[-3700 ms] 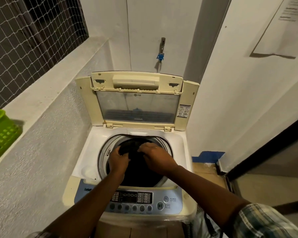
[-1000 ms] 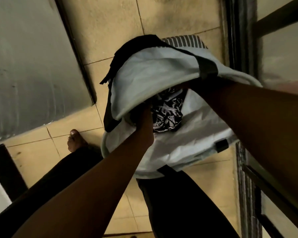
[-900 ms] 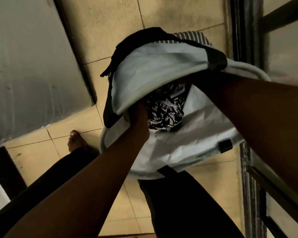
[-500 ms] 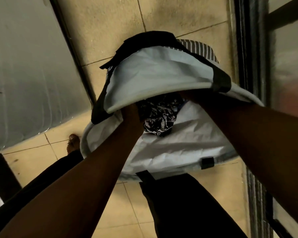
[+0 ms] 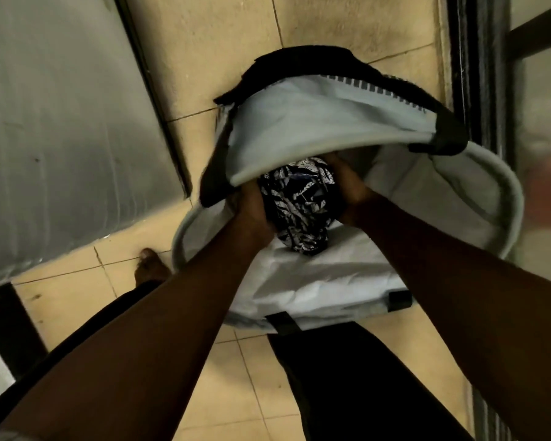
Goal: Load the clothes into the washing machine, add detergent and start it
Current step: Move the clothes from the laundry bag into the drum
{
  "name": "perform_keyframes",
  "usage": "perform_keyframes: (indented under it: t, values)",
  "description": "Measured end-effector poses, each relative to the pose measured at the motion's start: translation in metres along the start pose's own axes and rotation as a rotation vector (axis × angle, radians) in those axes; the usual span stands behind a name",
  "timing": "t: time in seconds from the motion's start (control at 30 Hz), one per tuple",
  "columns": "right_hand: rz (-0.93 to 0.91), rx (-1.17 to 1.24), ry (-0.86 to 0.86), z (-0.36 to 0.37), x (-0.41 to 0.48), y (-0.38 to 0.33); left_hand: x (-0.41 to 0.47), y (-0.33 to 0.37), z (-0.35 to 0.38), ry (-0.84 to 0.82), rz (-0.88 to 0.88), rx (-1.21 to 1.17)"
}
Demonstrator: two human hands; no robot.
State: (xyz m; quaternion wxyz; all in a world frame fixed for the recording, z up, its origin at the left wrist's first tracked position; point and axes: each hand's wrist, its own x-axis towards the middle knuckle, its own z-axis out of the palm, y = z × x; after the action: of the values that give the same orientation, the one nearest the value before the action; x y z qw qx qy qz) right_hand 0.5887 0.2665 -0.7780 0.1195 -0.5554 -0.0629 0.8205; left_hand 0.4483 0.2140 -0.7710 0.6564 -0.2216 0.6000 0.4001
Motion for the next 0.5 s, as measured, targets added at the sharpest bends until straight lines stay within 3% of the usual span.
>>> perform_keyframes:
  t: [0.1, 0.27, 0.5]
  values:
    - [0.017, 0.009, 0.037, 0.006, -0.042, 0.000, -0.044, 0.001, 0.013, 0.045, 0.019, 0.104]
    - [-0.095, 0.167, 0.103, 0.025, -0.143, -0.001, -0.140, 0.003, 0.033, -0.035, -0.002, 0.193]
    - [-0.110, 0.341, 0.188, 0.063, -0.291, 0.031, -0.262, -0.018, 0.013, -0.108, -0.082, 0.408]
